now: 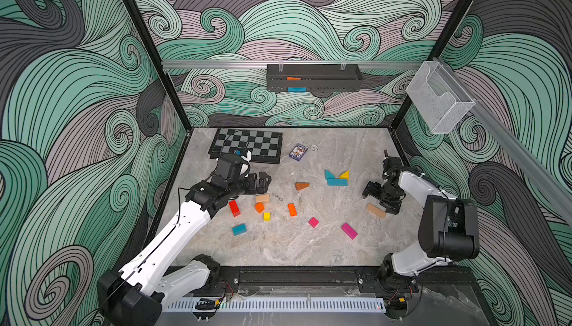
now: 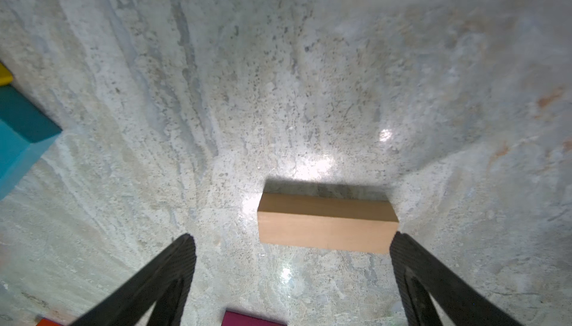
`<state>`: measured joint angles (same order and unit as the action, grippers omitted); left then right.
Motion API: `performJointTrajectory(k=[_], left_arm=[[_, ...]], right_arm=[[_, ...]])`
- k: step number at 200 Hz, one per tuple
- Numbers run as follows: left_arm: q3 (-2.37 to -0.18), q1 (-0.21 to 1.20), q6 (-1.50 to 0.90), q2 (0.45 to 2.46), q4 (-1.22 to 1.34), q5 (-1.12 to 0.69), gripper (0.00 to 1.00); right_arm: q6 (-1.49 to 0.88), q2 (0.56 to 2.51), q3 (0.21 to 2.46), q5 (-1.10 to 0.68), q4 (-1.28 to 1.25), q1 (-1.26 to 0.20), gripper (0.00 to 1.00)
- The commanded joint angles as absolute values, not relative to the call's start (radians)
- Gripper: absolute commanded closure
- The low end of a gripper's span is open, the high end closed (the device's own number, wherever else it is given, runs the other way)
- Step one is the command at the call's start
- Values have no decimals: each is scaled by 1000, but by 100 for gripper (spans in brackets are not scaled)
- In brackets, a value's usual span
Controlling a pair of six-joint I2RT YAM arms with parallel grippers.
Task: Assemble a carrot with building blocks
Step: Pick up the building block from the center of the board.
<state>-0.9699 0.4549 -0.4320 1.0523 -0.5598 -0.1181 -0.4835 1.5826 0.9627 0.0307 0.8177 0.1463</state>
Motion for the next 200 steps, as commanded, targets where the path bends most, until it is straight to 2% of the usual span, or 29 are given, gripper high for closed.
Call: performJointTrajectory(k=[1, 200], left_arm=[[-979, 461, -437, 1062, -544, -133, 1], [-988, 461, -444, 1127, -506, -180, 3]], right_arm=[[-459, 1611, 971, 60, 826, 150, 1], [-444, 1623, 889, 78, 766, 149, 3]])
